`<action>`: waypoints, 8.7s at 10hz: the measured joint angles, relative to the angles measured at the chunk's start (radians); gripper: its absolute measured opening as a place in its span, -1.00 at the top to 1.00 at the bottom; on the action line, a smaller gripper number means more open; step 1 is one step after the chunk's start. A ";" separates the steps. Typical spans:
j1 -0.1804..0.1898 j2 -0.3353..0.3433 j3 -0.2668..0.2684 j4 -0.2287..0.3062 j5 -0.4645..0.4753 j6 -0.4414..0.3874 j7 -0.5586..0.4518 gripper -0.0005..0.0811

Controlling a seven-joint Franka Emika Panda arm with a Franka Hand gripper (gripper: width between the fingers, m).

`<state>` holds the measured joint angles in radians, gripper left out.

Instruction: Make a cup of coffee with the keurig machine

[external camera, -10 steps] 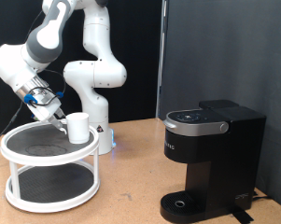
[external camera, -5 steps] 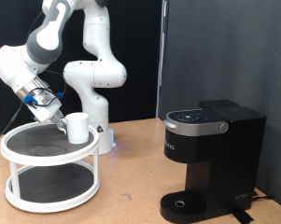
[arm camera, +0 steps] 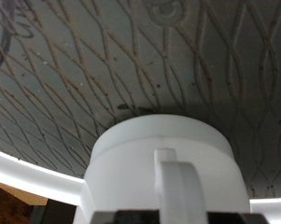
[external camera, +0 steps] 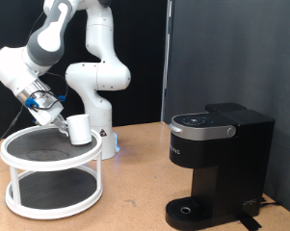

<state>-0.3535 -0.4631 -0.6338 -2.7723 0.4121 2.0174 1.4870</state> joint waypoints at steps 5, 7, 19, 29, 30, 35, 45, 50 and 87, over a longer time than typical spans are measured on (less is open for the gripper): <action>-0.001 -0.011 -0.008 0.072 -0.003 -0.164 0.052 0.98; -0.001 -0.017 -0.008 0.108 -0.026 -0.224 0.057 0.98; 0.111 -0.067 0.359 -0.005 0.347 0.174 0.486 0.98; 0.185 0.072 0.454 0.025 0.417 0.332 0.505 0.98; 0.197 0.099 0.467 0.025 0.441 0.366 0.500 0.98; 0.248 0.244 0.494 0.051 0.571 0.488 0.411 0.98; 0.284 0.446 0.571 0.142 0.695 0.526 0.281 0.98; 0.305 0.478 0.635 0.168 0.798 0.560 0.242 0.98; 0.303 0.675 0.797 0.308 1.084 0.680 0.032 0.98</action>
<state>-0.0502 0.2119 0.1631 -2.4641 1.4964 2.6970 1.5195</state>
